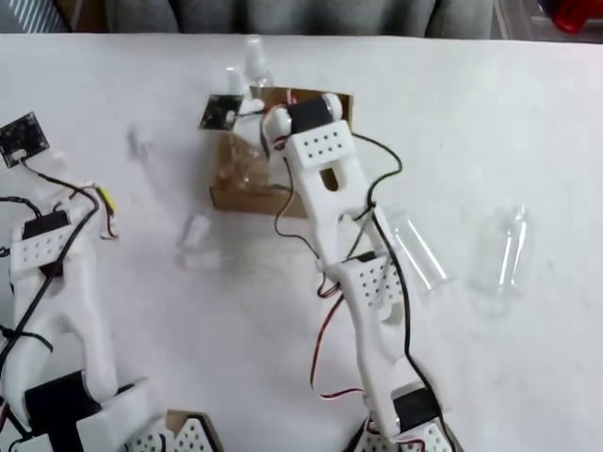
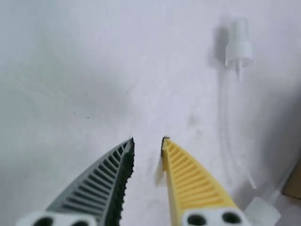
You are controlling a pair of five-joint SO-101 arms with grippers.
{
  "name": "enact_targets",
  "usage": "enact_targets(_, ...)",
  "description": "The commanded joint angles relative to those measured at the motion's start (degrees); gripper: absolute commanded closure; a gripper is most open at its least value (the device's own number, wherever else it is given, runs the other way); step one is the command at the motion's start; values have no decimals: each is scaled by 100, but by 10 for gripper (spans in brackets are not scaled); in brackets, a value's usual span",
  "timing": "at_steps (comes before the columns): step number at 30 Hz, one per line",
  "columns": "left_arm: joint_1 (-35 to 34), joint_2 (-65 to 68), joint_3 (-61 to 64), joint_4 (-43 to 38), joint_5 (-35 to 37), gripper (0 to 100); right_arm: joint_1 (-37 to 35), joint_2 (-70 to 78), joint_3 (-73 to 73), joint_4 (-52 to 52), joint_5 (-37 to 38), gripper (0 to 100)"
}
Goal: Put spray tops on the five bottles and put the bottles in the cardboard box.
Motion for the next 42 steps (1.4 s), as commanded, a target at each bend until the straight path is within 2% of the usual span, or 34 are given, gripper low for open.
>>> enact_targets(1, 75, -13, -44, -185, -70, 894, 154, -453, -387, 189, -79, 810)
enact_targets(4, 75, -4, -44, -193, -79, 894, 215, -558, -334, 198, -132, 810)
enact_targets(10, 75, -4, 35, -360, -79, 894, 391, -1174, -26, 207, -958, 812)
enact_targets(18, 75, -4, 44, -422, -79, 894, 409, -2870, 2224, 198, -1415, 812)
enact_targets(23, 75, -4, 44, -422, -79, 894, 303, -4066, 3736, 189, -1451, 813)
enact_targets(31, 66, -4, 44, -431, -79, 894, 347, -5727, 5530, 163, -1486, 986)
enact_targets(38, 57, -4, 44, -431, -79, 894, 910, -5912, 5934, -207, -3112, 949)
enact_targets(42, 57, -4, 44, -431, -79, 894, 1033, -5499, 5925, -576, -3490, 944)
